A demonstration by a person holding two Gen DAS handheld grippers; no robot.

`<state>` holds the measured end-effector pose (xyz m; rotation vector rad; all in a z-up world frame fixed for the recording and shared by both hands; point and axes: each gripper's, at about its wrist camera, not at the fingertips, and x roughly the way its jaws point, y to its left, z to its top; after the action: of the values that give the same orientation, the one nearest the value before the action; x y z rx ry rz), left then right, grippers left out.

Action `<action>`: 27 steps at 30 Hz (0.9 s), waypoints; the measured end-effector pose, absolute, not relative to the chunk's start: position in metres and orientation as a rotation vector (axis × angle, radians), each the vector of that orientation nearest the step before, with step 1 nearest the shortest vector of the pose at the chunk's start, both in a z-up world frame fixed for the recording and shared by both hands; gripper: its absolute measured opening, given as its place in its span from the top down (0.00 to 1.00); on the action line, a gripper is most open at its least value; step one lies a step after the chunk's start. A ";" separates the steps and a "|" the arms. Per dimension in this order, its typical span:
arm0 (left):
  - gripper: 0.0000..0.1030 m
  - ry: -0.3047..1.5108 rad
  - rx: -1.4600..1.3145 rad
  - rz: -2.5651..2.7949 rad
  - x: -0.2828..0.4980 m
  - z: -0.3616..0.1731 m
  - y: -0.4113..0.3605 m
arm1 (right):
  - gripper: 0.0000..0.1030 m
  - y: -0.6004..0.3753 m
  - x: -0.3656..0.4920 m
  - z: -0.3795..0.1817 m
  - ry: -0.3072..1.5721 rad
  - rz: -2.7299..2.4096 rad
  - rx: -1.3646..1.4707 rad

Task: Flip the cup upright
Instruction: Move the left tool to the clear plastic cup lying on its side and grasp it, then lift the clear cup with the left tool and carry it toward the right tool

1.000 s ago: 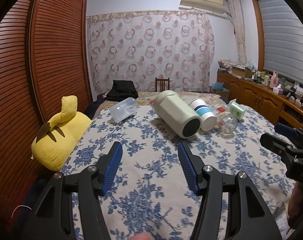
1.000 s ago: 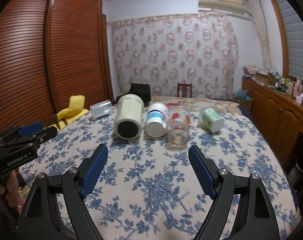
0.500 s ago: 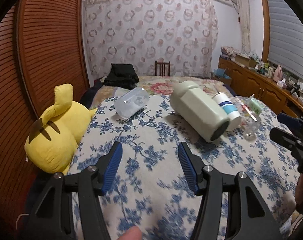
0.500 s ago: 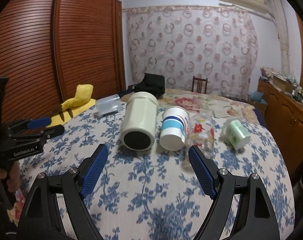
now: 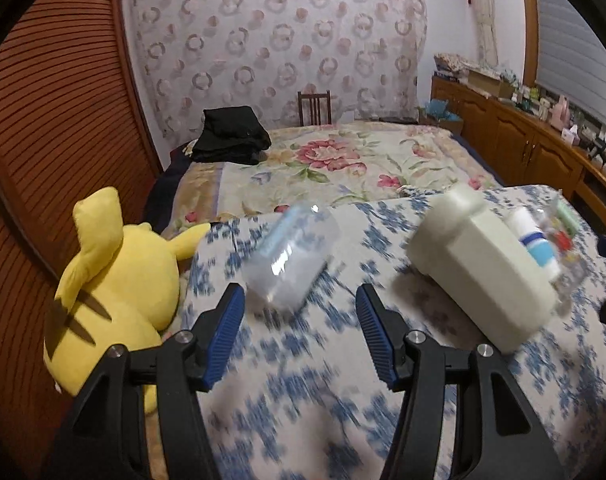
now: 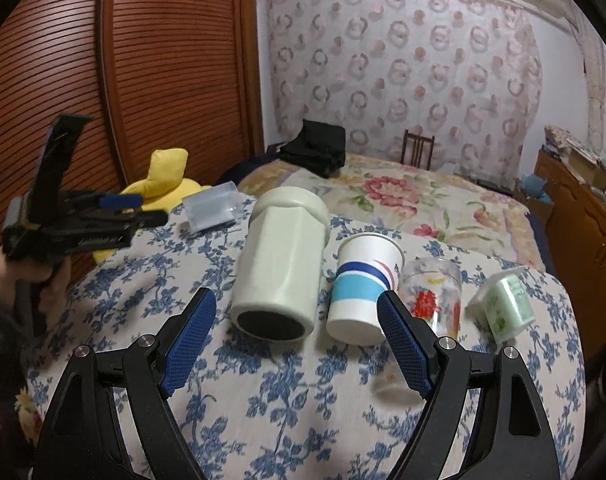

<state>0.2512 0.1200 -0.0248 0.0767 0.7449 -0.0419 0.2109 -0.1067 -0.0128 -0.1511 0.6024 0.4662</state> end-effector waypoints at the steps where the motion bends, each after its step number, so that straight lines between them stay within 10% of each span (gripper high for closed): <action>1: 0.44 0.758 0.088 -0.042 0.261 -0.026 0.121 | 0.18 -0.106 0.214 -0.013 0.610 0.468 -0.153; 27: 0.46 0.966 0.079 -0.124 0.342 -0.052 0.124 | 0.18 -0.116 0.242 -0.017 0.664 0.488 -0.107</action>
<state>0.3420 0.1239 -0.0516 0.0794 0.9662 -0.1237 0.2417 -0.1161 -0.0170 -0.1074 0.6644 0.4880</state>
